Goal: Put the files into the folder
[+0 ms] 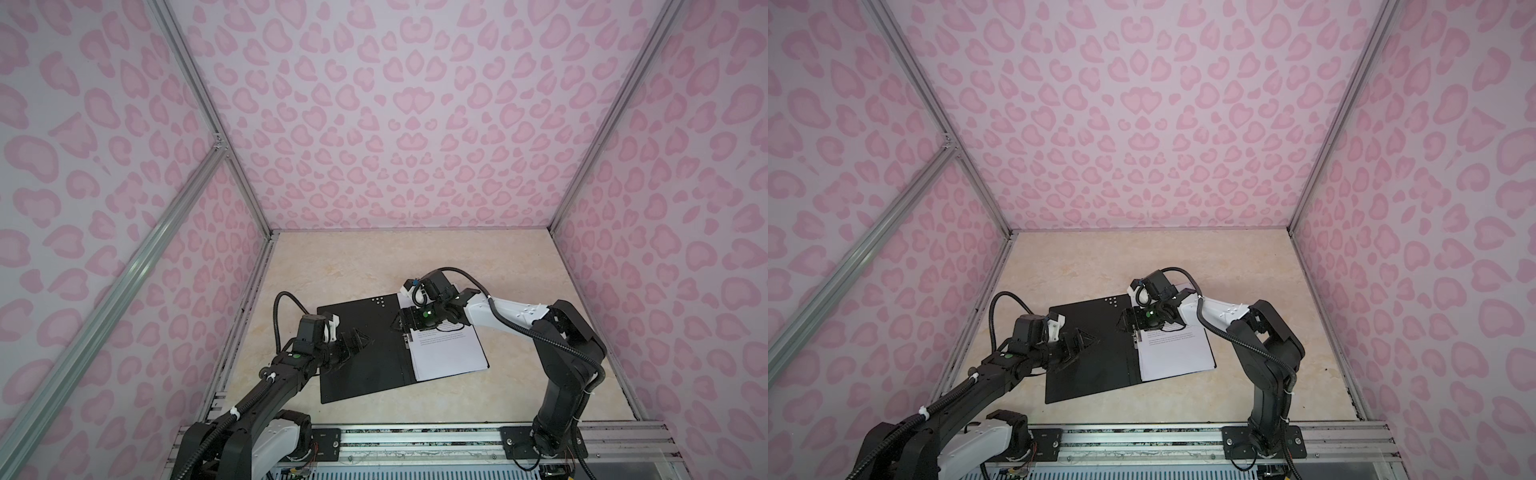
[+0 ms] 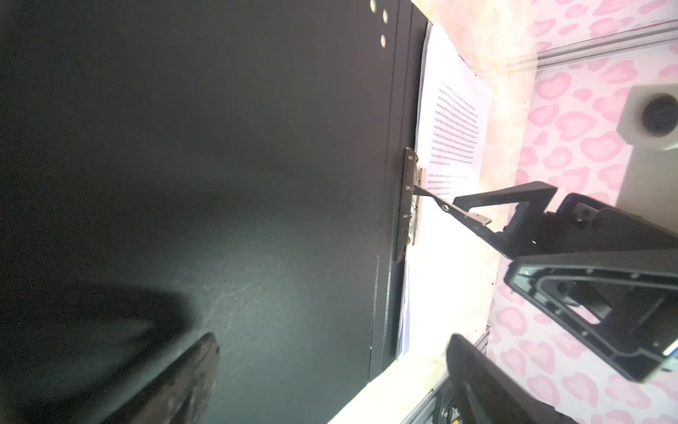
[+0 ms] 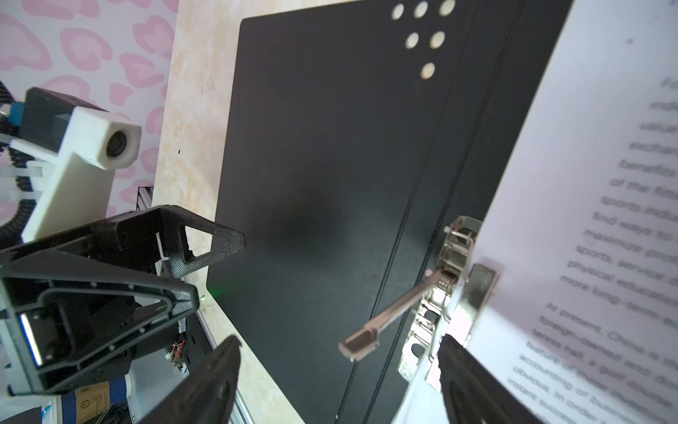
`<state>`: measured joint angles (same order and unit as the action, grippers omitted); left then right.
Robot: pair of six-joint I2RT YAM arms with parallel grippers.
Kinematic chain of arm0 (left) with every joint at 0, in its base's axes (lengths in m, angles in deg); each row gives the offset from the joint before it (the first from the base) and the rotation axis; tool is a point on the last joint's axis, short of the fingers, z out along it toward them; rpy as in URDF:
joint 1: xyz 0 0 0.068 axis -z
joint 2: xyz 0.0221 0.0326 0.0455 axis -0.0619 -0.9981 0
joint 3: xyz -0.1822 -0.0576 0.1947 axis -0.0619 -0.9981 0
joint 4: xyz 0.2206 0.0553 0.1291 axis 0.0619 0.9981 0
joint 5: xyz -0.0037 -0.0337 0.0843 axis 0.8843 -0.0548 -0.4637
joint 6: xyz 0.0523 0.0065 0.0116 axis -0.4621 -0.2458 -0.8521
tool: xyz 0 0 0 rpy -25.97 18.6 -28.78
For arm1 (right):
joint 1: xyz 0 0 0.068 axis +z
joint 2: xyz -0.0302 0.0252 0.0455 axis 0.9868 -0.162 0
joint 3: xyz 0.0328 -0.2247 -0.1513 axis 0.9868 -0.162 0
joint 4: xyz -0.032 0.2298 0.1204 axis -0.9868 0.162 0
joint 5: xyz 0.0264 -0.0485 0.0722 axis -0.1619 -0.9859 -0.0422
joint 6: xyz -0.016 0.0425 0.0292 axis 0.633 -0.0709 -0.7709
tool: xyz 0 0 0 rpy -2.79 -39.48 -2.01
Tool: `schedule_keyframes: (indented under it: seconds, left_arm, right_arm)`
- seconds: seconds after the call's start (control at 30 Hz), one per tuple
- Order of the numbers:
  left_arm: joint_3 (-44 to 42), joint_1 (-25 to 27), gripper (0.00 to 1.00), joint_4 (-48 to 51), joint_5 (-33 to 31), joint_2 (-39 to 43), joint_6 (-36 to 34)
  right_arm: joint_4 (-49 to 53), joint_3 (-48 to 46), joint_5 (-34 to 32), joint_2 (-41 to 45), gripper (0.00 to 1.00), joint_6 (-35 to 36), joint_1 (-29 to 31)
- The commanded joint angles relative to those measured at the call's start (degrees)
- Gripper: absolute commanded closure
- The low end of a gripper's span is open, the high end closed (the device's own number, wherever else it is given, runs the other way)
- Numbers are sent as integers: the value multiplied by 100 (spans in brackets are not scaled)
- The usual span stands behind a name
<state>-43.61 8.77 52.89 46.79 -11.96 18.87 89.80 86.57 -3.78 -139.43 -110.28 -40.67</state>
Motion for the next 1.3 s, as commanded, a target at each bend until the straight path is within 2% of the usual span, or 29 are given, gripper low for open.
schedule_keyframes:
  seconds: [0.0, 0.07, 0.1, 0.33, 0.43, 0.5, 0.7, 0.87, 1.0, 1.1, 1.17, 1.27]
  left_arm:
    - [91, -14, 2, -174, 245, 58, 129]
    - [104, -18, 2, -148, 259, 142, 151]
    - [113, -12, 2, -106, 251, 200, 154]
    - [-7, -20, 2, -34, 181, 502, 234]
    - [-73, -24, 3, 9, 102, 598, 242]
    - [-138, -25, 3, 3, 45, 652, 270]
    - [-299, -19, 3, -45, -104, 727, 345]
    - [-361, -19, 3, -71, -182, 732, 349]
    - [-421, -20, 3, -58, -232, 804, 338]
    - [-491, -25, 3, -59, -249, 868, 341]
    - [-517, -19, 3, -32, -265, 895, 317]
    - [-550, -19, 3, -41, -277, 912, 310]
  right_arm:
    - [-221, -32, -39, 133, 16, -96, 24]
    - [-212, -61, -236, 289, 13, -168, 42]
    - [-240, -112, -353, 394, 2, -214, 51]
    - [-486, -574, -1074, 1200, 2, -1167, 81]
    - [-310, -738, -1876, 1599, 2, -1773, 155]
    - [-433, -1043, -2471, 2004, 2, -2332, 190]
    - [-1359, -1861, -2952, 2640, 2, -3962, 331]
    - [-677, -1464, -3467, 2360, 22, -4881, 762]
    - [-500, -1278, -3581, 1980, 45, -5480, 943]
    - [-623, -1280, -3626, 1759, 52, -5823, 1021]
    - [-947, -1347, -3548, 1617, 62, -5982, 1023]
    - [-1109, -1228, -3386, 1302, 65, -6091, 1019]
